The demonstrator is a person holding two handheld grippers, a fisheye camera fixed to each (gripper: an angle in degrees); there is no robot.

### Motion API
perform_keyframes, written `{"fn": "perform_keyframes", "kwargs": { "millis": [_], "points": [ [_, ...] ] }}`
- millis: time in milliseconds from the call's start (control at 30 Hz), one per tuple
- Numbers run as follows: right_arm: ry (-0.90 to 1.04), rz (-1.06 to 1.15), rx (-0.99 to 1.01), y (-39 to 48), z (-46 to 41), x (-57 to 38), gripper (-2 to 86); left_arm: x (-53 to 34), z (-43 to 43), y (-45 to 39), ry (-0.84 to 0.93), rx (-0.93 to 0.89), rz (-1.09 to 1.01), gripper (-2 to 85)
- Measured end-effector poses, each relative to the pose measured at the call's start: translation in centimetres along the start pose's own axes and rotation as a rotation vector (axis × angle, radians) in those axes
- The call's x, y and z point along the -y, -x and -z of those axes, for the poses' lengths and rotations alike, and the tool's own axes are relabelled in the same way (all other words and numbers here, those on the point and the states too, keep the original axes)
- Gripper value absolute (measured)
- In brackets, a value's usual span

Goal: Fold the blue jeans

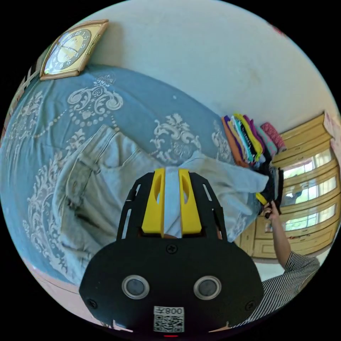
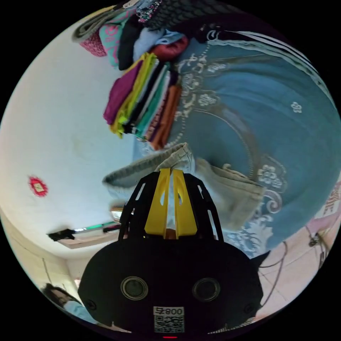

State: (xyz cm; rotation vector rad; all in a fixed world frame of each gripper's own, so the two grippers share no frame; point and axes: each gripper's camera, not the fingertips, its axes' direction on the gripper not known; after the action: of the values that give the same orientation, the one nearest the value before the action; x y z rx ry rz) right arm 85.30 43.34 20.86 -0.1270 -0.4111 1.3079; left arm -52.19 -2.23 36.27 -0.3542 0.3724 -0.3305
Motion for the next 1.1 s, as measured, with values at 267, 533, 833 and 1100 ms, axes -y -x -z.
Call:
{"fn": "perform_keyframes", "kwargs": {
  "millis": [267,533,833,1100],
  "points": [
    [-0.071,0.179,-0.378,-8.2,6.0,-1.0,6.6,-15.1,10.2,11.3,-0.028,0.248,0.361,11.9],
    [-0.031,0.018,-0.244,-14.4,6.9,3.4,7.4,-21.2,9.0,17.7,0.017,0.153,0.655,13.2],
    [0.028,-0.011,-0.201,-18.5,9.2,6.6,0.5,-21.9,11.0,19.0,0.033,0.064,0.539,4.1],
    [-0.033,0.167,-0.097,-17.4,19.1,6.6,-0.3,-25.6,17.9,20.3,-0.183,-0.103,0.504,3.0]
  ]
}}
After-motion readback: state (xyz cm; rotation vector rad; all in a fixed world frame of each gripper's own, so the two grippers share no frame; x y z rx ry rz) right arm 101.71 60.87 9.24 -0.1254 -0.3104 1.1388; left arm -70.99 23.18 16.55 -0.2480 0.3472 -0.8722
